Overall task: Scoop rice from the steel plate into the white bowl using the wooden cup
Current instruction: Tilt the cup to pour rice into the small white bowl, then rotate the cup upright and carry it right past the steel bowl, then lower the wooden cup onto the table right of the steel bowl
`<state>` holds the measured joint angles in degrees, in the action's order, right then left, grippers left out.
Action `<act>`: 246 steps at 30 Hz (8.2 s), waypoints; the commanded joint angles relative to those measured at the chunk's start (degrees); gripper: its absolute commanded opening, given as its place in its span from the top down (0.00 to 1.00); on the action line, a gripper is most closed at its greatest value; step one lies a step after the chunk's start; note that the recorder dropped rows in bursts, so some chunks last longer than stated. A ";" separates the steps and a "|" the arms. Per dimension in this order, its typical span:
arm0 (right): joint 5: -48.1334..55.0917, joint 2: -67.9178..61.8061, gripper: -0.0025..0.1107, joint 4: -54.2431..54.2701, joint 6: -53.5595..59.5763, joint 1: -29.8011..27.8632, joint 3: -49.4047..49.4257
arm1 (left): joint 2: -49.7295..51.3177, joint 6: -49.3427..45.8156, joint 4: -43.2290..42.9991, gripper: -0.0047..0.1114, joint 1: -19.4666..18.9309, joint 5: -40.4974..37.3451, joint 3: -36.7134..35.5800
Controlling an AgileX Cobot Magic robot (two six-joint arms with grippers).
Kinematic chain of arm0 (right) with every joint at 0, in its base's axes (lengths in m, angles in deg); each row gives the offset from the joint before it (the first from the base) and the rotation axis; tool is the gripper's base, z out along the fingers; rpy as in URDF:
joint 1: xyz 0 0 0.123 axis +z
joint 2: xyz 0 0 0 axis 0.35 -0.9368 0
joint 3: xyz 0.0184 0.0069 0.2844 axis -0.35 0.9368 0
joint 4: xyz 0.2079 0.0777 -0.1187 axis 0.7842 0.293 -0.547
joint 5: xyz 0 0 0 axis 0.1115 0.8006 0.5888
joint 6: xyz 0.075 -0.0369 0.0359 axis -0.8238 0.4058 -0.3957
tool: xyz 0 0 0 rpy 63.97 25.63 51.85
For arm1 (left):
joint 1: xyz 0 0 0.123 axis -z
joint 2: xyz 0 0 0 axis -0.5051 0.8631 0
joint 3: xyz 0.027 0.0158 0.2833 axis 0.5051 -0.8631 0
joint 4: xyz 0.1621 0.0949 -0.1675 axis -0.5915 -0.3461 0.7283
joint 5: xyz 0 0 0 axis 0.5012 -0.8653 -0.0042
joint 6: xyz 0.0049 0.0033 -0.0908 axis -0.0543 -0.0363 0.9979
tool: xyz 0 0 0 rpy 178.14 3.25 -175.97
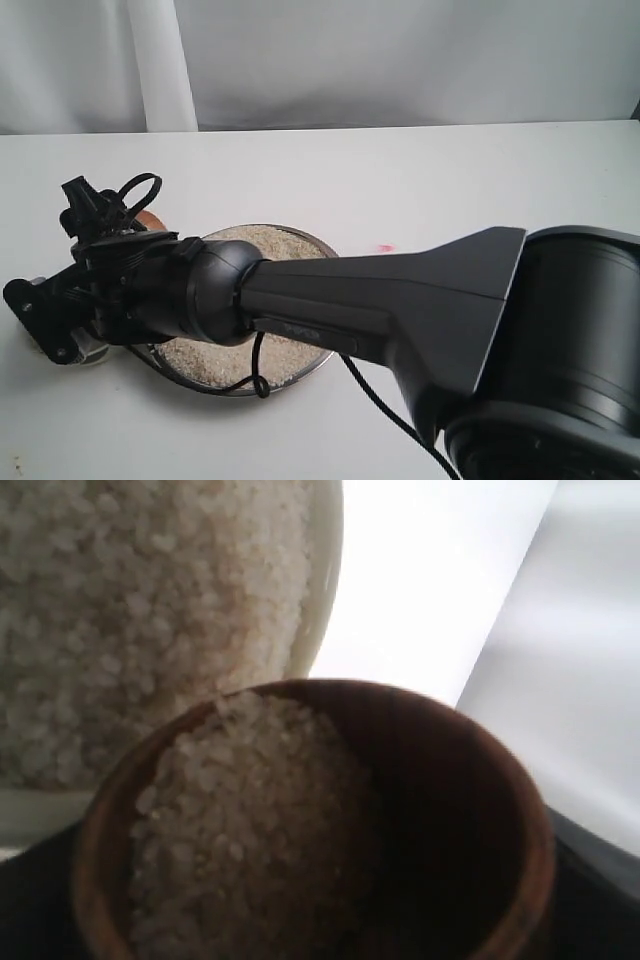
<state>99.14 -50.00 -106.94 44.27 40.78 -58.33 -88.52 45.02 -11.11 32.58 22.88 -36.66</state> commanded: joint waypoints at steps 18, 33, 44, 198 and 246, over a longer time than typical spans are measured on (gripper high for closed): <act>2.11 0.45 0.98 -11.02 -0.14 2.15 -0.46 | 0.01 0.25 0.05 0.96 0.09 0.32 -0.11; 1.25 0.45 0.98 -14.46 -0.03 2.15 -0.46 | 0.01 0.25 0.05 0.96 0.09 0.32 -0.11; -0.47 0.45 0.98 -17.18 -0.36 2.15 -0.64 | 0.01 0.25 0.05 0.96 0.09 0.32 -0.11; -67.58 61.82 0.98 57.50 -21.16 -37.43 84.51 | 0.01 0.25 0.05 0.96 0.09 0.32 -0.11; -87.78 16.67 0.98 14.49 -26.57 -53.29 72.26 | 0.01 0.25 0.05 0.96 0.09 0.32 -0.11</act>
<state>11.49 -33.37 -94.29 17.30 -12.13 14.10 -88.52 45.02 -11.11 32.58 22.88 -36.66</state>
